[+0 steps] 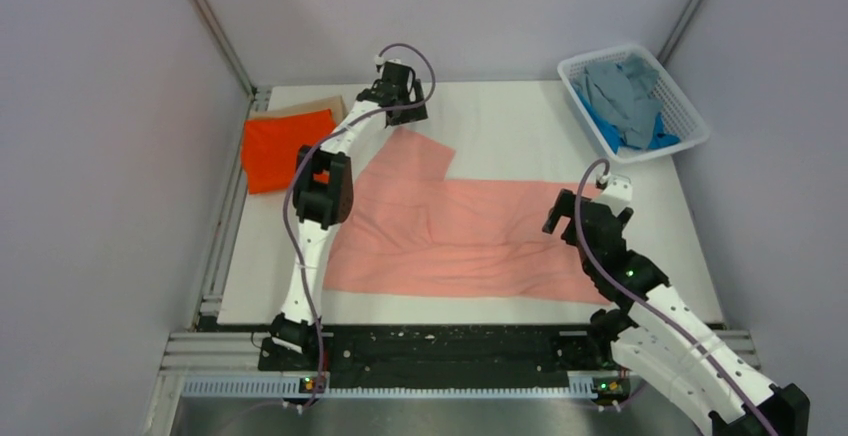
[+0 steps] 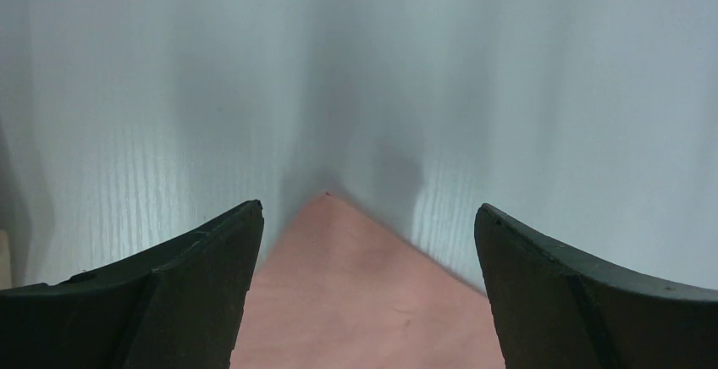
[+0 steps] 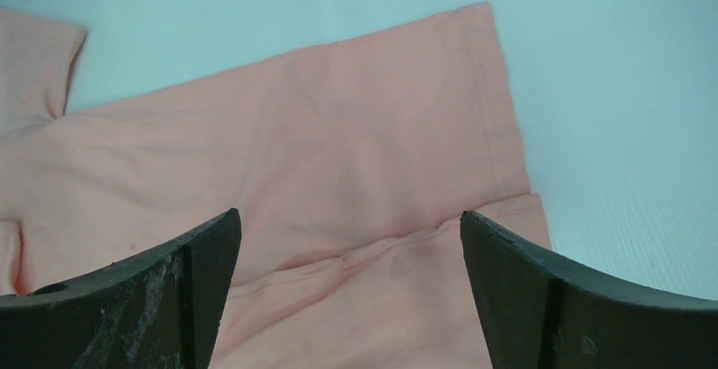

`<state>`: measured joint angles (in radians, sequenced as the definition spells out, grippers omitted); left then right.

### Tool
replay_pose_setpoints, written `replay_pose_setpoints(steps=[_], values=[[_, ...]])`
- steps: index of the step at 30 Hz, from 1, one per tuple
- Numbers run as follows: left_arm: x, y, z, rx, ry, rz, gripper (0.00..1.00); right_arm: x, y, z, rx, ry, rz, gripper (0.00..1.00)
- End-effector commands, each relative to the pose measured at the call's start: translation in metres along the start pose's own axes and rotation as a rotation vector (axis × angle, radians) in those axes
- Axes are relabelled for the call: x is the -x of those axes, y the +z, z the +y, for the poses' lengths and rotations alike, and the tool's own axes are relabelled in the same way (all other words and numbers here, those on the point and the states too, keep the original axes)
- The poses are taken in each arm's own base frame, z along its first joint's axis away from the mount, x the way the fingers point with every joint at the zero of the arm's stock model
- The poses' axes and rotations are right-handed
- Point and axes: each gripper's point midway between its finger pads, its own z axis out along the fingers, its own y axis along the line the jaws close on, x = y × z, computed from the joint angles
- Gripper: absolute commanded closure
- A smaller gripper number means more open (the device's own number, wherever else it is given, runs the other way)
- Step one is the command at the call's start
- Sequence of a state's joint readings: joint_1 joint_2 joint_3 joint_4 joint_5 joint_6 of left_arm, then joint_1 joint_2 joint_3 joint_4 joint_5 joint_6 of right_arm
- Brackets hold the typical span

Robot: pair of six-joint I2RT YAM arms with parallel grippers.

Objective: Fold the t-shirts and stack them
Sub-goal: Grab the side of the flattened tshirt furthest away from the robot with both arms

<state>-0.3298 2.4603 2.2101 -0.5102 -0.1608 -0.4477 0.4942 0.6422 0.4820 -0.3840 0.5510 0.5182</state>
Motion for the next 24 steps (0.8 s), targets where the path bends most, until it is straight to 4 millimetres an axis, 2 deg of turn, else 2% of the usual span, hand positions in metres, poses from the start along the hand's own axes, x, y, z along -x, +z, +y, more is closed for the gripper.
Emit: replay_pose_setpoints(steps=[1,4,6,9,13,16,21,24], values=[[0.004,0.014,0.02,0.071,0.031,-0.021,0.01,0.009,0.003,-0.003,-0.029,0.008,-0.034,0.01],[-0.002,0.022,0.005,-0.052,-0.018,0.035,0.01,0.003,0.006,-0.003,-0.037,-0.008,-0.013,0.01],[-0.009,0.025,0.002,-0.065,-0.062,0.056,0.01,0.0,0.008,-0.002,-0.036,-0.017,0.001,0.01],[-0.04,0.027,-0.011,-0.156,-0.106,0.163,0.01,-0.001,0.009,-0.004,-0.047,-0.029,0.008,0.01],[-0.079,0.013,-0.033,-0.279,-0.133,0.304,0.01,-0.001,0.009,-0.006,-0.058,-0.03,0.002,0.01],[-0.097,0.001,-0.031,-0.2,-0.041,0.306,0.03,0.0,0.008,-0.007,-0.055,-0.026,-0.004,0.01],[-0.113,-0.024,-0.025,0.018,0.132,0.262,0.07,0.0,0.007,-0.009,-0.06,-0.023,-0.01,0.01],[-0.137,-0.031,-0.026,0.106,0.198,0.3,0.12,0.0,0.007,-0.009,-0.062,-0.023,-0.01,0.01]])
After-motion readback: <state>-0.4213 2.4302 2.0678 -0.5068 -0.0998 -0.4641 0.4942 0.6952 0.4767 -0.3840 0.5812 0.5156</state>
